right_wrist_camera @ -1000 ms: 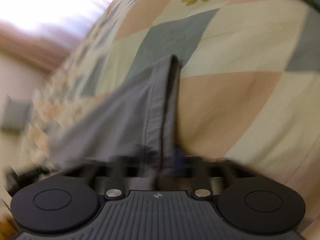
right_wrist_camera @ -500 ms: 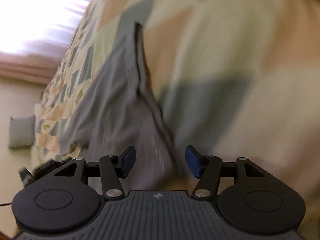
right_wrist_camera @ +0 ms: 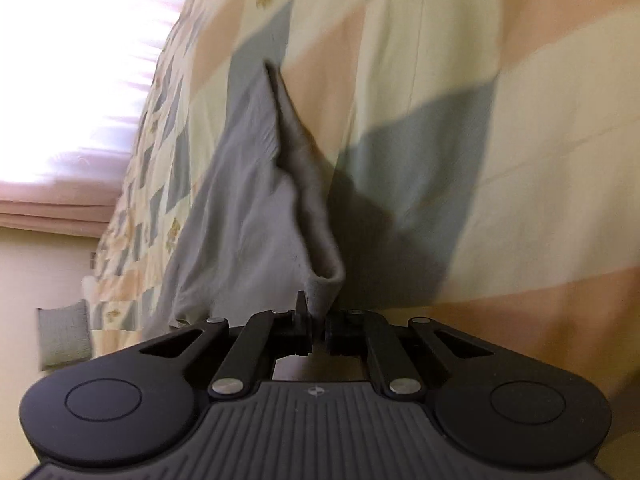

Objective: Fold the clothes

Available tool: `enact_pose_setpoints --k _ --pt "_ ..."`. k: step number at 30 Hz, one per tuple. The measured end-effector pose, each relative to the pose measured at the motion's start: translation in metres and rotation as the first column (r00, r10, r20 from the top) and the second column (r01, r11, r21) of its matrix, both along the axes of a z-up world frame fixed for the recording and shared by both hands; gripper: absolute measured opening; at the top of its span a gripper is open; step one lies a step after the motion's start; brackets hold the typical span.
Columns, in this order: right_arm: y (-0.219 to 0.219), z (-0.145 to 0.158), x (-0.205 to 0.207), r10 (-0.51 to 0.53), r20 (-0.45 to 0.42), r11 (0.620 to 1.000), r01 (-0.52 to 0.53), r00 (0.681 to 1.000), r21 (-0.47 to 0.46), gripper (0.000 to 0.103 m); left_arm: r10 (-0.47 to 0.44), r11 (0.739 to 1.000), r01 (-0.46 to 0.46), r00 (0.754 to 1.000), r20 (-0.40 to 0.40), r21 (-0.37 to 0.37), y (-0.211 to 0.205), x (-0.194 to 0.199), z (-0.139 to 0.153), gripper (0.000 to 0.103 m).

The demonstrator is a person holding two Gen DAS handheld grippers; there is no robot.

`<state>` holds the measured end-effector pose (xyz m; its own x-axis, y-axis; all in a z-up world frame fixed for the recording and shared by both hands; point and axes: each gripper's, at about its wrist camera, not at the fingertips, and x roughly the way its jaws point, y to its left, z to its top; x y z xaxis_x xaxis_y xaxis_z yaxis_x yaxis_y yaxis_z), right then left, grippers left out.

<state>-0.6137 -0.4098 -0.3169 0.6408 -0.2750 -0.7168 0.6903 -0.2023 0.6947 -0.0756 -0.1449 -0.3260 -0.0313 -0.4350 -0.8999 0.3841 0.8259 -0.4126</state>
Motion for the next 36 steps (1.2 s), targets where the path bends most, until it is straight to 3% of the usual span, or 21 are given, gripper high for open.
enact_pose_setpoints --k 3,6,8,9,10,13,17,21,24,27,28,29,31,36 --pt "0.002 -0.012 -0.006 0.042 -0.106 0.998 -0.037 0.993 0.049 0.006 0.043 0.999 -0.043 0.999 -0.006 0.007 0.015 0.003 -0.006 0.036" --pt "0.001 -0.043 0.000 0.057 -0.157 0.994 -0.041 0.986 0.103 0.019 0.107 0.994 -0.107 0.994 0.031 0.001 0.037 0.015 -0.002 0.040" --pt "0.004 -0.043 0.001 0.014 -0.114 0.996 -0.003 0.993 0.088 0.039 0.167 0.986 -0.167 0.983 0.072 -0.005 0.054 0.031 0.002 0.049" --pt "0.007 -0.040 0.004 0.014 -0.098 0.997 -0.007 0.995 0.074 0.055 0.205 0.979 -0.205 0.974 0.093 -0.006 0.064 0.041 0.005 0.049" --pt "0.011 -0.037 0.008 0.021 -0.104 0.998 -0.015 0.994 0.061 0.062 0.249 0.968 -0.249 0.962 0.111 -0.010 0.075 0.054 0.005 0.049" --pt "0.018 -0.035 0.007 0.009 -0.130 0.999 -0.002 0.991 0.054 0.062 0.392 0.919 -0.393 0.907 0.155 -0.021 0.110 0.098 0.004 0.049" --pt "0.031 -0.032 0.010 -0.111 -0.109 0.991 0.119 0.988 0.068 0.062 0.510 0.857 -0.514 0.840 0.184 -0.029 0.146 0.161 -0.009 0.051" --pt "0.042 -0.031 0.030 -0.182 -0.135 0.981 0.189 0.974 0.043 0.062 0.551 0.826 -0.564 0.804 0.222 -0.007 0.173 0.216 -0.026 0.051" --pt "0.048 -0.031 0.033 -0.255 -0.149 0.965 0.261 0.956 0.027 0.062 0.581 0.808 -0.589 0.788 0.205 -0.027 0.190 0.248 -0.039 0.051" --pt "0.052 -0.031 0.037 -0.321 -0.178 0.945 0.328 0.930 0.012 0.058 0.552 0.829 -0.558 0.812 0.189 -0.026 0.192 0.269 -0.045 0.049" --pt "0.053 -0.030 0.038 -0.331 -0.196 0.941 0.339 0.923 0.009 0.052 0.532 0.842 -0.539 0.825 0.191 -0.019 0.190 0.274 -0.045 0.043" --pt "0.053 -0.029 0.039 -0.329 -0.226 0.940 0.340 0.917 0.008 0.038 0.511 0.855 -0.519 0.837 0.197 -0.015 0.189 0.277 -0.043 0.023" --pt "0.051 -0.024 0.041 -0.306 -0.316 0.946 0.324 0.898 0.005 0.014 0.472 0.877 -0.480 0.853 0.222 -0.019 0.188 0.282 -0.032 0.000" --pt "0.046 0.001 0.047 -0.277 -0.380 0.959 0.277 0.882 -0.057 0.000 0.370 0.925 -0.377 0.859 0.352 -0.052 0.190 0.265 0.016 0.000"
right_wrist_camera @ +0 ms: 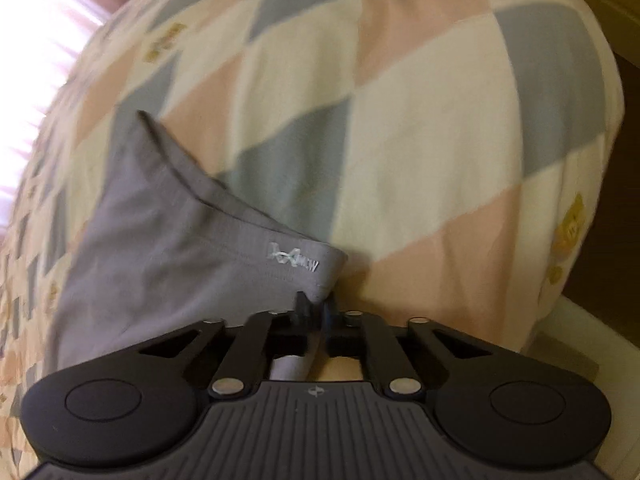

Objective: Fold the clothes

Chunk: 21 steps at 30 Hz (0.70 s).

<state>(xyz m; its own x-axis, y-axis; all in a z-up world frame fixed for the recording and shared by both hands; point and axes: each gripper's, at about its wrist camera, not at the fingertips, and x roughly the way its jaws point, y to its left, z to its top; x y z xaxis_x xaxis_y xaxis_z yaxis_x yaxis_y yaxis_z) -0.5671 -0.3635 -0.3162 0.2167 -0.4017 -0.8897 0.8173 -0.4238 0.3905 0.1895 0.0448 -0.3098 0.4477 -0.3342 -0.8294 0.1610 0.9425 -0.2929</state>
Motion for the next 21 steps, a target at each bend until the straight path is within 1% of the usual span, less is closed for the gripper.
enact_pose_setpoints --k 1,4,6,7,8,9,10,11,12,13,14,15,16,17,18,19,20,21 --pt "0.001 0.007 0.000 0.009 -0.009 1.000 -0.009 1.000 -0.013 0.000 -0.011 1.000 0.010 1.000 0.024 0.021 0.004 -0.004 0.006 0.000" --pt "0.010 0.021 -0.006 0.005 0.012 0.999 -0.005 1.000 -0.045 0.000 -0.015 0.995 0.011 0.999 0.039 0.095 0.019 -0.006 -0.002 0.000" --pt "0.017 0.022 -0.011 0.000 0.029 0.999 0.002 1.000 -0.048 0.000 -0.023 0.981 0.018 0.999 0.022 0.194 0.017 -0.009 -0.019 0.001" --pt "0.018 0.018 -0.011 0.007 0.023 0.999 -0.006 1.000 -0.041 0.000 -0.049 0.962 0.046 0.999 0.006 0.268 0.011 -0.012 -0.034 0.004" --pt "0.017 0.010 -0.009 0.029 0.014 0.999 -0.029 0.999 -0.019 0.000 -0.081 0.934 0.071 0.997 0.015 0.351 0.003 -0.016 -0.047 0.010" --pt "0.015 -0.001 -0.008 0.059 0.005 0.998 -0.060 0.998 0.012 0.000 -0.109 0.914 0.085 0.993 0.038 0.397 -0.004 -0.021 -0.049 0.011" --pt "0.014 -0.010 -0.007 0.083 -0.006 0.996 -0.083 0.997 0.040 0.004 -0.130 0.893 0.087 0.989 0.068 0.441 -0.013 -0.025 -0.047 0.012" --pt "0.012 -0.017 -0.007 0.096 -0.022 0.994 -0.095 0.995 0.058 0.008 -0.134 0.878 0.075 0.987 0.093 0.473 -0.021 -0.027 -0.042 0.019" --pt "0.010 -0.020 -0.008 0.111 -0.033 0.992 -0.109 0.993 0.060 0.011 -0.126 0.871 0.045 0.983 0.135 0.490 -0.023 -0.032 -0.031 0.025" --pt "0.009 -0.017 -0.008 0.135 -0.053 0.990 -0.132 0.989 0.057 0.021 -0.118 0.864 0.012 0.977 0.178 0.504 -0.025 -0.037 -0.021 0.032" --pt "0.008 -0.012 -0.009 0.163 -0.087 0.986 -0.158 0.983 0.057 0.038 -0.100 0.861 -0.024 0.971 0.215 0.508 -0.026 -0.042 -0.011 0.035" --pt "0.007 -0.005 -0.008 0.196 -0.130 0.980 -0.191 0.972 0.051 0.047 -0.077 0.872 -0.042 0.972 0.221 0.487 -0.027 -0.050 0.001 0.035" --pt "0.009 0.004 -0.005 0.238 -0.191 0.971 -0.235 0.952 0.036 0.056 -0.053 0.884 -0.058 0.973 0.223 0.465 -0.029 -0.058 0.013 0.035" --pt "0.012 0.013 0.000 0.284 -0.273 0.957 -0.291 0.919 0.016 0.055 -0.059 0.908 -0.038 0.975 0.216 0.416 -0.034 -0.071 0.022 0.035" --pt "0.014 0.022 0.005 0.321 -0.353 0.939 -0.344 0.879 -0.002 0.054 -0.068 0.931 -0.013 0.976 0.209 0.364 -0.039 -0.083 0.032 0.036" --pt "0.017 0.029 0.009 0.347 -0.401 0.920 -0.390 0.848 -0.028 0.056 -0.090 0.943 0.017 0.974 0.206 0.332 -0.051 -0.101 0.040 0.037" --pt "0.021 0.037 0.013 0.374 -0.412 0.896 -0.438 0.831 -0.070 0.055 -0.100 0.955 0.041 0.977 0.188 0.292 -0.058 -0.114 0.041 0.039" --pt "0.025 0.042 0.017 0.401 -0.403 0.872 -0.477 0.823 -0.106 0.054 -0.109 0.966 0.064 0.980 0.168 0.251 -0.065 -0.127 0.041 0.039"
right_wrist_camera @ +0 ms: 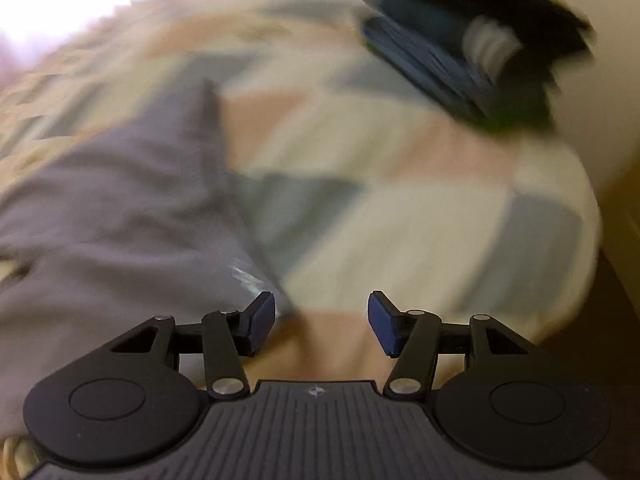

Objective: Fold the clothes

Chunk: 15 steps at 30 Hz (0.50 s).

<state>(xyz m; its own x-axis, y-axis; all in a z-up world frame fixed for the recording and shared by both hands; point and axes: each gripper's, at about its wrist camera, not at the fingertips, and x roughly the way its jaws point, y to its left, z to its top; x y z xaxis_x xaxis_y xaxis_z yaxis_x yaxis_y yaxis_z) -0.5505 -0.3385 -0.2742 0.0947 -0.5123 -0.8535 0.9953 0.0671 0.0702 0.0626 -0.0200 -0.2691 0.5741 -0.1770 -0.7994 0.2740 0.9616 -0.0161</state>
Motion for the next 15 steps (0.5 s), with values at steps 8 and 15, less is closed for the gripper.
enact_pose_setpoints --k 8,15 --pt "0.009 -0.012 0.007 0.149 0.140 0.985 -0.159 0.979 0.067 0.051 -0.011 0.999 0.007 0.997 -0.081 -0.048 -0.003 -0.005 -0.015 0.039" --pt "0.012 -0.032 0.028 0.122 0.128 0.982 -0.138 0.984 0.126 0.052 -0.050 0.999 0.050 0.998 -0.038 -0.010 -0.006 0.075 -0.018 0.040"
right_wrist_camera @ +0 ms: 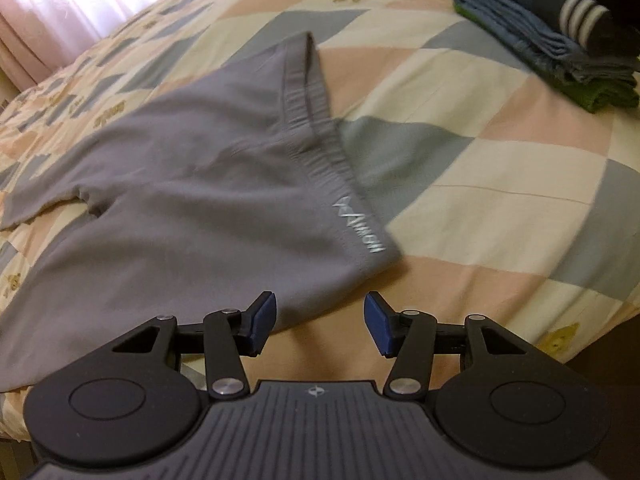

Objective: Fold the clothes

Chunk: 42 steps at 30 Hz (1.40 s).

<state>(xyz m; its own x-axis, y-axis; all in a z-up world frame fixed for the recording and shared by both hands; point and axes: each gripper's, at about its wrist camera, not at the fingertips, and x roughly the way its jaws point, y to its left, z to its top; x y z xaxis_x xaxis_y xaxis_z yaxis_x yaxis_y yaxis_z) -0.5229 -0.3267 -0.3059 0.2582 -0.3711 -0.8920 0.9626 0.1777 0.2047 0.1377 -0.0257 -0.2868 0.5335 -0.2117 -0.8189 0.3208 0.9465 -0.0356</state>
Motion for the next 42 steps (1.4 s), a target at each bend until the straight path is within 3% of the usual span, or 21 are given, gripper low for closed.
enact_pose_setpoints --k 4,7,9,11,12,17,19,21,23,26,29,32,34,36,38,40,42 --pt "-0.003 -0.005 0.034 -0.010 -0.036 1.000 0.009 0.999 -0.008 0.055 0.025 0.999 -0.023 0.997 -0.070 0.038 -0.003 0.060 -0.016 0.045" --pt "-0.004 -0.011 0.052 -0.036 -0.072 0.999 0.036 0.997 0.000 0.061 0.037 0.999 -0.035 0.984 -0.172 0.013 -0.009 0.091 -0.029 0.051" --pt "-0.004 -0.015 0.063 -0.056 -0.100 0.998 0.057 0.993 0.006 0.066 0.045 0.999 -0.040 0.974 -0.224 0.026 -0.015 0.102 -0.040 0.043" --pt "-0.004 -0.017 0.073 -0.072 -0.125 0.997 0.073 0.990 0.009 0.067 0.068 0.997 -0.057 0.959 -0.276 0.049 -0.018 0.111 -0.051 0.003" --pt "-0.004 -0.018 0.077 -0.075 -0.135 0.997 0.077 0.988 0.011 0.067 0.081 0.996 -0.068 0.955 -0.285 0.058 -0.019 0.113 -0.054 0.002" --pt "-0.004 -0.016 0.093 -0.084 -0.171 0.996 0.088 0.982 0.015 0.068 0.141 0.989 -0.145 0.969 -0.204 -0.006 -0.004 0.117 -0.042 0.000" --pt "-0.003 -0.012 0.096 -0.090 -0.172 0.996 0.093 0.981 0.007 0.068 0.169 0.985 -0.174 0.960 -0.222 -0.006 0.000 0.124 -0.050 0.001" --pt "-0.003 -0.011 0.098 -0.096 -0.174 0.995 0.097 0.980 0.002 0.068 0.158 0.987 -0.153 0.965 -0.209 0.036 -0.007 0.124 -0.059 0.003" --pt "-0.002 -0.011 0.100 -0.101 -0.177 0.995 0.102 0.979 -0.002 0.068 0.105 0.991 -0.093 0.986 -0.132 0.093 -0.019 0.117 -0.055 0.007" --pt "0.000 -0.007 0.100 -0.104 -0.174 0.995 0.101 0.979 -0.023 0.068 0.122 0.984 -0.121 0.993 0.000 0.134 -0.022 0.105 -0.032 0.018" --pt "0.006 0.005 0.099 -0.095 -0.150 0.992 0.081 0.984 -0.094 0.068 0.091 0.988 -0.098 0.994 0.066 0.120 -0.022 0.079 -0.002 0.021" --pt "0.008 0.008 0.095 -0.074 -0.127 0.989 0.056 0.989 -0.138 0.071 -0.150 0.980 0.144 0.988 0.033 0.139 -0.051 0.009 0.009 0.027" --pt "0.005 0.001 0.091 -0.068 -0.121 0.990 0.052 0.990 -0.131 0.071 -0.312 0.942 0.310 0.950 -0.006 0.126 -0.068 -0.053 0.007 0.030" --pt "0.005 -0.006 0.085 -0.055 -0.126 0.990 0.037 0.991 -0.140 0.071 -0.412 0.904 0.418 0.907 -0.084 0.084 -0.081 -0.106 -0.006 0.035" --pt "0.005 -0.015 0.078 -0.022 -0.155 0.988 -0.002 0.988 -0.154 0.071 -0.444 0.881 0.462 0.882 -0.156 0.104 -0.089 -0.145 -0.028 0.039" --pt "0.006 -0.028 0.068 0.027 -0.194 0.989 -0.055 0.981 -0.139 0.078 -0.409 0.880 0.440 0.893 -0.186 0.180 -0.092 -0.177 -0.048 0.038" --pt "0.004 -0.037 0.054 0.092 -0.222 0.987 -0.118 0.971 -0.105 0.083 -0.364 0.888 0.401 0.912 -0.191 0.223 -0.089 -0.199 -0.049 0.036"
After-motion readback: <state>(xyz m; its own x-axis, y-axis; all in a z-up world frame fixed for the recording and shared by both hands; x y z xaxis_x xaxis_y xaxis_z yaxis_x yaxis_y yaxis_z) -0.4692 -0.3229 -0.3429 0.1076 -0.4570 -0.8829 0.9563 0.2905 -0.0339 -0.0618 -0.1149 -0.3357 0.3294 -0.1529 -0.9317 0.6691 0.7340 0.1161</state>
